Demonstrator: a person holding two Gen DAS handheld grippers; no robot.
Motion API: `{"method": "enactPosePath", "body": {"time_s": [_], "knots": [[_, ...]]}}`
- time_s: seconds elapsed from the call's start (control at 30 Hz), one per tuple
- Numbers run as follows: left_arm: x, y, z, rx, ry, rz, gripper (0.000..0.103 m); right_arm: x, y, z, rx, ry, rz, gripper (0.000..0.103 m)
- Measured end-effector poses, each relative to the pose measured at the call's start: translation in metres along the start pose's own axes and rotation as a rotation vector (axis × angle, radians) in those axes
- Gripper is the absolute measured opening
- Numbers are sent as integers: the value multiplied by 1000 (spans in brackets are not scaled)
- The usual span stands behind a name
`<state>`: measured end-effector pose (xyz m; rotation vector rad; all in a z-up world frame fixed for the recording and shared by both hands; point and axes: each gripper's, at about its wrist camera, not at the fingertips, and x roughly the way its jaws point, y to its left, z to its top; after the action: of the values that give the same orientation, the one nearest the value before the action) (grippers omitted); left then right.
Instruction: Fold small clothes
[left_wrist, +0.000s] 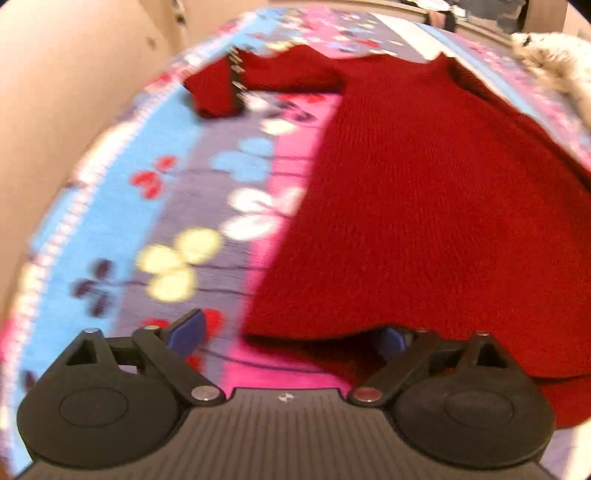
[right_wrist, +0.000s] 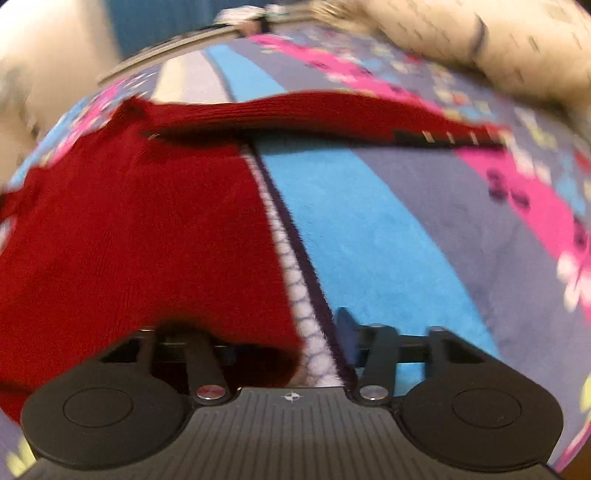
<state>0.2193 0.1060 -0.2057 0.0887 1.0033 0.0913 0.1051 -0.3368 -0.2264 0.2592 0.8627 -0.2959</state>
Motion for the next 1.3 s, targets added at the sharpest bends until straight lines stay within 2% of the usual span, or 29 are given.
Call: {"method": "enactPosePath", "body": {"time_s": [0.03,0.13,0.23,0.33,0.43,0.5,0.6,0.63,0.67,0.73,0.8,0.9,1.0,1.07,1.17,1.3], "knots": [[0,4,-3,-1,-6,13,100,-6,4,-1,-43,-40,-21,31],[11,18,-10,-13,40,4,100,-18,6,-3,-98,-145,-45,10],[20,32,-12,-63,45,-64,101,-20,2,5,-89,-158,-47,9],[25,36,-7,-121,34,-114,101,-21,-11,14,-32,-165,-102,9],[25,28,-2,-97,30,-130,96,-13,-23,22,39,-122,-111,9],[22,22,-3,-64,13,-128,93,-10,-23,24,40,-115,-139,9],[18,13,-10,1,-27,-126,73,-7,-22,28,49,-129,-185,9],[15,8,-13,44,-58,-140,45,-2,-25,30,75,-117,-178,9],[13,3,-16,97,-78,-173,24,3,-27,31,90,-95,-174,9],[6,-11,-23,177,-109,-140,16,21,-28,28,83,-2,-164,9],[1,-17,-26,192,-112,-124,14,30,-27,23,88,44,-159,11],[-8,-15,-22,168,-97,-120,12,31,-24,21,50,43,-148,13],[-40,-19,-15,258,-164,-49,12,24,-30,25,58,77,-93,8],[-67,-15,-12,302,-212,-36,12,1,-31,32,36,52,-64,8],[-100,-4,-11,331,-246,-13,11,-58,-24,41,-65,-45,1,7],[-136,10,-45,364,-220,9,11,-118,-36,37,-117,-86,40,7]]}}
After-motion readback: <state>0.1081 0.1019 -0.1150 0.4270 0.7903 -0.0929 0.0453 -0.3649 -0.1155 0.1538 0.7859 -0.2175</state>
